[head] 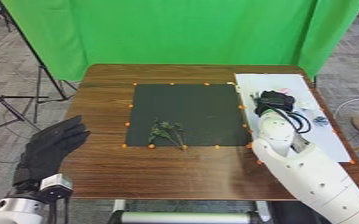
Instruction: Arrange flowers
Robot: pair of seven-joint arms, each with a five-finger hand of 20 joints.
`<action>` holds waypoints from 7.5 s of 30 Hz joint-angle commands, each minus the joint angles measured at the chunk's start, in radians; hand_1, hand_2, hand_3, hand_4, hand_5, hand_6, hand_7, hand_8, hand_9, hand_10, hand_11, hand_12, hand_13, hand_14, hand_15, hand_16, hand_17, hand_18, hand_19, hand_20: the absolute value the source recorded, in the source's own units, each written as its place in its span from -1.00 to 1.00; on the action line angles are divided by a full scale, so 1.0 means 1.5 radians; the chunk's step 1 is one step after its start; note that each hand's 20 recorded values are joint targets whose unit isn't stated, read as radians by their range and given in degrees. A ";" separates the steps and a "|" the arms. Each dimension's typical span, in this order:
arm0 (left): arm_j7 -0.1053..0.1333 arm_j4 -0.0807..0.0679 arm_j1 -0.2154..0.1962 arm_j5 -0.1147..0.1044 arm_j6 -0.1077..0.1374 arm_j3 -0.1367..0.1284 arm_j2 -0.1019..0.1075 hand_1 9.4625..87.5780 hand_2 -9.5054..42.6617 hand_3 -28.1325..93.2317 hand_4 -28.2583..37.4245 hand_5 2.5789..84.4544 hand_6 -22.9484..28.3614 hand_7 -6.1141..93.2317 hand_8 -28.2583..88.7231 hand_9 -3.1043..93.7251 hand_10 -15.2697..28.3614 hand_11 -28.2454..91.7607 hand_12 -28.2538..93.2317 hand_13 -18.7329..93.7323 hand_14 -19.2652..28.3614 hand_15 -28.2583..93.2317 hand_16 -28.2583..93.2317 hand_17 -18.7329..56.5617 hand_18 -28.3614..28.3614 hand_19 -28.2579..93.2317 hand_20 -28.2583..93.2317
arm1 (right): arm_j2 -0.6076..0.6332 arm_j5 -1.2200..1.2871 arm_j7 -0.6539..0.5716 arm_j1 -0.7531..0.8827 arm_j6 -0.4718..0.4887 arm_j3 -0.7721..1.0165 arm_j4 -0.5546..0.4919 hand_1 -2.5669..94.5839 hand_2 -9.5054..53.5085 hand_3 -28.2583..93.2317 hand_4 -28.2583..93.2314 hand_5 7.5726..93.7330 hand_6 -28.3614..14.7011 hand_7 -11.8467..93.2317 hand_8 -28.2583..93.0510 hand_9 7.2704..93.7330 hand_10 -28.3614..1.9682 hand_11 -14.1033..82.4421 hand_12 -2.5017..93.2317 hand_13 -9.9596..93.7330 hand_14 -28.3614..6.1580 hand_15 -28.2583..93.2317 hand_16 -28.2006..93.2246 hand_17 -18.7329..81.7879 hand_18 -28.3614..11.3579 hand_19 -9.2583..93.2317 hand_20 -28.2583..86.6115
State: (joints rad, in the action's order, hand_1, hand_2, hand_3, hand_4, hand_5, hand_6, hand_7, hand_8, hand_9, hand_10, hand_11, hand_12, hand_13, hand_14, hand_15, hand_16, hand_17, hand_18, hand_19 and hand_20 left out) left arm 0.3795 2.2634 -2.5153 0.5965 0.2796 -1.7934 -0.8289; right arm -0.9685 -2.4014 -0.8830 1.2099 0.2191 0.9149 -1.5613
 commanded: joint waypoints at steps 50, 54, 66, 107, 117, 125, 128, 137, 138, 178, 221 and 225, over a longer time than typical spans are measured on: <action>-0.007 0.007 -0.028 0.002 0.000 -0.014 -0.011 -0.54 -0.44 0.82 -0.52 0.04 0.42 -0.63 -0.66 -0.17 0.70 0.02 -0.39 -0.21 0.98 0.38 -0.73 -0.76 0.75 0.41 -0.34 | 0.029 0.007 0.053 0.128 -0.176 -0.085 -0.198 0.09 -0.99 0.79 -0.97 0.84 0.13 -0.34 -0.20 0.79 -0.05 0.22 -0.28 0.60 -0.15 0.75 -0.10 -0.05 -1.00 0.91 0.10; -0.014 0.006 -0.023 0.004 -0.004 -0.014 -0.012 -0.54 -0.43 0.82 -0.52 0.04 0.42 -0.63 -0.66 -0.17 0.70 0.02 -0.39 -0.21 0.98 0.38 -0.73 -0.76 0.75 0.41 -0.34 | 0.032 0.005 0.052 0.138 -0.177 -0.096 -0.203 0.09 -0.99 0.79 -0.97 0.85 0.13 -0.34 -0.20 0.79 -0.05 0.22 -0.28 0.60 -0.15 0.75 -0.10 -0.06 -1.00 0.90 0.10; -0.023 0.006 -0.023 0.007 -0.007 -0.018 -0.013 -0.54 -0.43 0.82 -0.52 0.04 0.42 -0.63 -0.66 -0.17 0.70 0.02 -0.39 -0.21 0.98 0.38 -0.73 -0.76 0.75 0.41 -0.34 | 0.040 0.005 0.066 0.155 -0.184 -0.110 -0.237 0.09 -1.00 0.79 -0.97 0.85 0.13 -0.34 -0.20 0.79 -0.06 0.22 -0.29 0.60 -0.15 0.75 -0.10 -0.06 -1.00 0.90 0.10; -0.017 0.013 -0.040 0.003 0.001 -0.022 -0.011 -0.54 -0.43 0.82 -0.52 0.04 0.42 -0.63 -0.66 -0.17 0.70 0.02 -0.40 -0.21 0.98 0.38 -0.73 -0.76 0.75 0.41 -0.34 | 0.095 0.067 0.093 0.205 -0.188 0.034 -0.352 -0.37 -0.73 0.76 -0.87 0.60 -0.04 -0.24 -0.68 0.48 -0.50 0.31 -0.41 0.41 -0.48 0.75 -0.13 -0.16 -1.00 0.77 0.08; -0.013 0.014 -0.040 0.001 0.005 -0.019 -0.007 -0.54 -0.43 0.82 -0.52 0.05 0.42 -0.63 -0.66 -0.17 0.70 0.02 -0.39 -0.21 0.97 0.38 -0.73 -0.76 0.75 0.41 -0.34 | 0.152 0.109 0.128 0.230 -0.132 0.181 -0.277 -0.37 -0.76 0.81 -0.89 0.25 -0.17 -0.35 -0.71 0.04 -0.81 0.34 -0.44 0.12 -0.55 0.77 -0.19 -0.23 -1.00 0.72 0.05; -0.008 0.012 -0.034 0.000 0.006 -0.012 -0.005 -0.54 -0.43 0.82 -0.52 0.04 0.42 -0.63 -0.66 -0.17 0.70 0.02 -0.39 -0.21 0.97 0.38 -0.73 -0.76 0.75 0.41 -0.34 | 0.153 0.092 0.110 0.228 -0.084 0.191 -0.202 -0.37 -0.82 0.84 -0.92 0.17 -0.15 -0.36 -0.72 -0.07 -0.76 0.39 -0.43 0.05 -0.57 0.78 -0.23 -0.28 -1.00 0.68 0.04; -0.007 0.011 -0.032 0.000 0.007 -0.010 -0.004 -0.54 -0.43 0.82 -0.52 0.04 0.42 -0.63 -0.66 -0.17 0.70 0.02 -0.39 -0.21 0.98 0.38 -0.73 -0.76 0.75 0.41 -0.34 | 0.152 0.079 0.101 0.224 -0.078 0.185 -0.182 -0.37 -0.83 0.84 -0.92 0.15 -0.16 -0.36 -0.72 -0.09 -0.78 0.39 -0.44 0.04 -0.59 0.78 -0.23 -0.28 -1.00 0.68 0.04; -0.004 0.008 -0.029 -0.002 0.004 -0.007 -0.003 -0.54 -0.43 0.82 -0.52 0.04 0.42 -0.63 -0.66 -0.17 0.70 0.02 -0.39 -0.21 0.98 0.38 -0.73 -0.76 0.75 0.41 -0.34 | 0.153 0.066 0.086 0.223 -0.072 0.182 -0.155 -0.37 -0.83 0.84 -0.93 0.15 -0.16 -0.36 -0.72 -0.09 -0.78 0.40 -0.45 0.03 -0.60 0.79 -0.25 -0.29 -1.00 0.67 0.05; -0.005 0.008 -0.028 -0.001 0.003 -0.007 -0.003 -0.54 -0.43 0.82 -0.52 0.04 0.42 -0.63 -0.66 -0.17 0.70 0.02 -0.39 -0.21 0.98 0.38 -0.73 -0.76 0.75 0.41 -0.34 | 0.151 0.064 0.086 0.224 -0.071 0.182 -0.152 -0.37 -0.83 0.84 -0.93 0.15 -0.16 -0.36 -0.72 -0.09 -0.78 0.40 -0.45 0.04 -0.60 0.79 -0.25 -0.29 -1.00 0.67 0.05; -0.006 0.023 -0.096 0.000 -0.006 -0.086 -0.022 -0.55 -0.44 0.82 -0.52 0.04 0.42 -0.63 -0.66 -0.17 0.71 0.02 -0.39 -0.20 0.99 0.38 -0.73 -0.76 0.76 0.41 -0.34 | 0.144 -0.006 0.147 0.069 -0.256 0.022 -0.190 0.09 -0.90 0.74 -1.00 0.69 0.27 -0.23 -0.46 0.58 0.08 0.17 -0.15 0.40 -0.03 0.68 -0.05 -0.16 -0.89 0.77 0.02; -0.031 -0.022 0.028 0.009 -0.033 -0.030 -0.010 -0.55 -0.44 0.82 -0.52 0.04 0.42 -0.63 -0.66 -0.17 0.70 0.02 -0.39 -0.19 0.99 0.39 -0.73 -0.76 0.76 0.41 -0.34 | -0.298 -0.129 0.318 0.005 -0.091 -0.157 0.017 0.04 -0.91 0.76 -1.00 0.67 0.33 -0.20 -0.51 0.56 0.21 0.19 -0.14 0.33 -0.04 0.69 -0.04 -0.24 -0.78 0.70 0.07; -0.028 -0.023 0.028 0.004 -0.031 -0.027 -0.003 -0.55 -0.44 0.83 -0.52 0.04 0.42 -0.63 -0.66 -0.17 0.70 0.02 -0.39 -0.19 0.99 0.39 -0.73 -0.76 0.76 0.41 -0.34 | -0.304 -0.126 0.316 0.004 -0.098 -0.162 0.012 0.04 -0.91 0.76 -1.00 0.66 0.34 -0.20 -0.51 0.55 0.20 0.19 -0.14 0.33 -0.05 0.70 -0.05 -0.24 -0.79 0.70 0.07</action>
State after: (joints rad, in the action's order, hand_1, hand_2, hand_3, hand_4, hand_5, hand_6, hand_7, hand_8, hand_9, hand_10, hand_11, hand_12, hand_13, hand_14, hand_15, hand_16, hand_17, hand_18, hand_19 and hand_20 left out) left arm 0.3357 2.2326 -2.4686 0.6112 0.2404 -1.8401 -0.8487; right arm -1.4047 -2.5885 -0.3914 1.2307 0.0874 0.6763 -1.5371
